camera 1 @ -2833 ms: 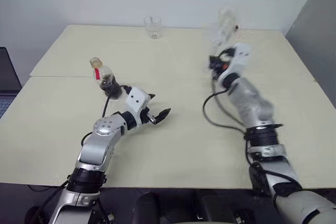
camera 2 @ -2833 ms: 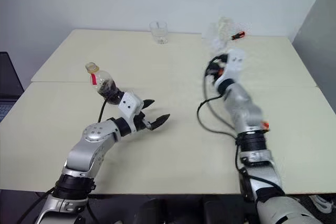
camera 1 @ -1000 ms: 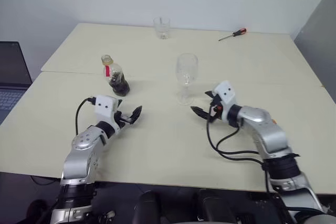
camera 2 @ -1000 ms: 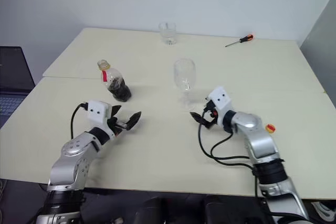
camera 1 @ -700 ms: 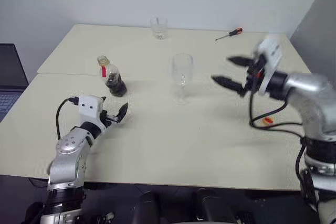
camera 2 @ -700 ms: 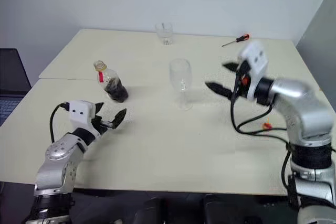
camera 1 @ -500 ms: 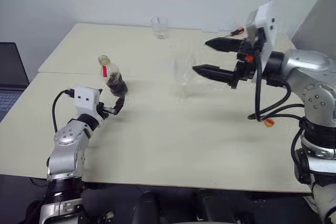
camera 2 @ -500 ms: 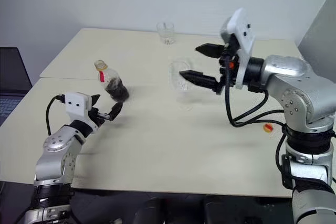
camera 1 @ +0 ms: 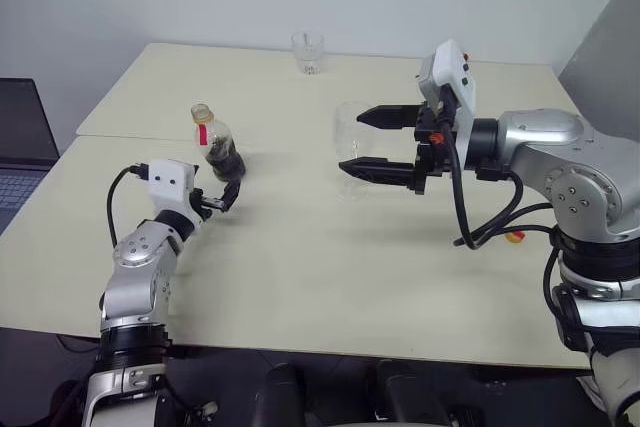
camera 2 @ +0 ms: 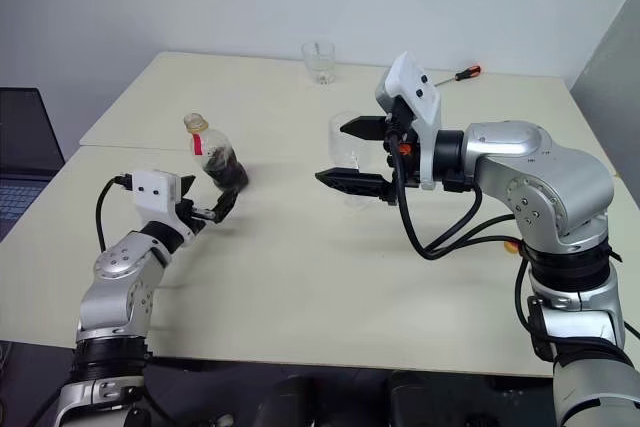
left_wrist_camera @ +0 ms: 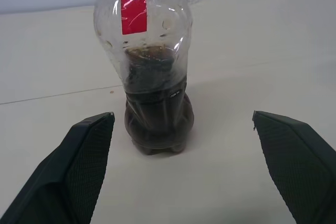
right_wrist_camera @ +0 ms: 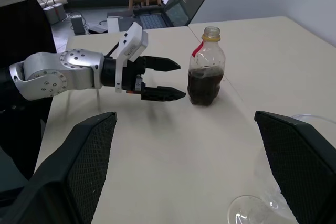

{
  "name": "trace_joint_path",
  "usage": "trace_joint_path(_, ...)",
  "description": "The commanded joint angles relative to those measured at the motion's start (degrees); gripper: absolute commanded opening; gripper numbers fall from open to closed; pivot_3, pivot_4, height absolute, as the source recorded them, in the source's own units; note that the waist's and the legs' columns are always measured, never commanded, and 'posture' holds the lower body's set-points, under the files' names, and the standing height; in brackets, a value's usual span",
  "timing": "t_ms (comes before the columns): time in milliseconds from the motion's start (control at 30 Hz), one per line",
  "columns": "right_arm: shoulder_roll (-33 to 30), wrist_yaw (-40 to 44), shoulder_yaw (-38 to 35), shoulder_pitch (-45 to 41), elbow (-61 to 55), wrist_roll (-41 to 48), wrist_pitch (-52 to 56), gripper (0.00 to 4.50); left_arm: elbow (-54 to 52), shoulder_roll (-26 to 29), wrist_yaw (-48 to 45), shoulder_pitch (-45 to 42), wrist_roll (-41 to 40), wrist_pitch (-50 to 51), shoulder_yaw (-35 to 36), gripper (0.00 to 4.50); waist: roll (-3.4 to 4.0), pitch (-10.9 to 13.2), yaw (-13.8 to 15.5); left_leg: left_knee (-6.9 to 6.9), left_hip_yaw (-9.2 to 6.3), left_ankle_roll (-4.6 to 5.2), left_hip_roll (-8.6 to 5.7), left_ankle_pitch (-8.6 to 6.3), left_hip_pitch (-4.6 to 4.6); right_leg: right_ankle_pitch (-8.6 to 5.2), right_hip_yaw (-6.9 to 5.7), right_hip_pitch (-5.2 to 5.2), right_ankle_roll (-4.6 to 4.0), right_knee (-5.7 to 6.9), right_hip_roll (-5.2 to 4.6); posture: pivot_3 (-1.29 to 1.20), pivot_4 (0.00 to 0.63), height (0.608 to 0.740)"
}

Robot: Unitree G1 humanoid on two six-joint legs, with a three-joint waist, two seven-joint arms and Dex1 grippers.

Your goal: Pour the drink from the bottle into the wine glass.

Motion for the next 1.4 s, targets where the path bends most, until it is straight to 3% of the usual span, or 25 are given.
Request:
trace_joint_path(33, 0.1, -0.6, -0.8, -1.8, -2.6, 1.2, -0.6, 4.49, 1.2, 0.4, 0.9, -2.8, 1.1, -2.0, -0.2, 4.50, 0.00, 0.0, 0.0, 0.02, 0.01, 0.00, 0.00, 0.00, 0.00, 0.00, 0.01, 0.00, 0.00, 0.00, 0.00, 0.00, 0.150, 0.740)
trace_joint_path(300, -0.1, -1.8, -0.7, -1.6, -3.5, 1.4, -0.3, 4.49, 10.9, 1.2, -0.2, -9.4, 2.9, -5.5, -0.9, 4.50, -0.01, 0.0, 0.0, 0.01, 0.02, 0.00, -0.02, 0.00, -0.01, 0.00, -0.01, 0.00, 0.00, -0.01, -0.02, 0.00, 0.150, 0.740)
trace_joint_path(867, -1.3, -5.1, -1.3, -1.1, -5.7, 2.0, 2.6, 4.49, 51.0, 0.0, -4.7, -29.6, 7.6, -24.3, -3.9, 4.50, -0.01, 0.0, 0.0, 0.00, 0.06, 0.00, -0.04, 0.00, -0.07, 0.00, -0.03, -0.04, 0.00, -0.02, -0.01, 0.00, 0.150, 0.740)
trace_joint_path(967, -1.8, -5.7, -1.5, -1.0, -6.2, 2.2, 3.3, 4.50, 53.9, -0.6, -4.8, -31.4, 7.5, -25.8, -3.5, 3.90, -0.02, 0.0, 0.0, 0.00, 0.06, 0.00, -0.04, 0.00, -0.08, 0.00, -0.03, -0.04, 0.00, -0.03, -0.01, 0.00, 0.150, 0.740)
trace_joint_path(1233, -2.8, -7.5, -1.6, -0.6, -6.8, 2.5, 4.0, 4.50, 56.6, -1.1, -4.5, -33.6, 8.2, -28.0, -3.6, 1.51, -0.02, 0.0, 0.0, 0.02, 0.06, 0.00, -0.05, 0.00, -0.09, 0.00, -0.03, -0.04, 0.01, -0.01, -0.02, 0.00, 0.150, 0.740)
trace_joint_path(1400, -3.3, -8.8, -2.8, 0.6, -6.9, 2.6, 4.1, 4.50, 56.1, -0.3, -5.2, -36.0, 8.2, -28.1, -3.7, 1.03, -0.05, 0.0, 0.0, 0.01, 0.04, 0.00, -0.05, 0.00, -0.11, 0.00, -0.06, -0.05, 0.01, -0.01, -0.01, 0.00, 0.150, 0.740)
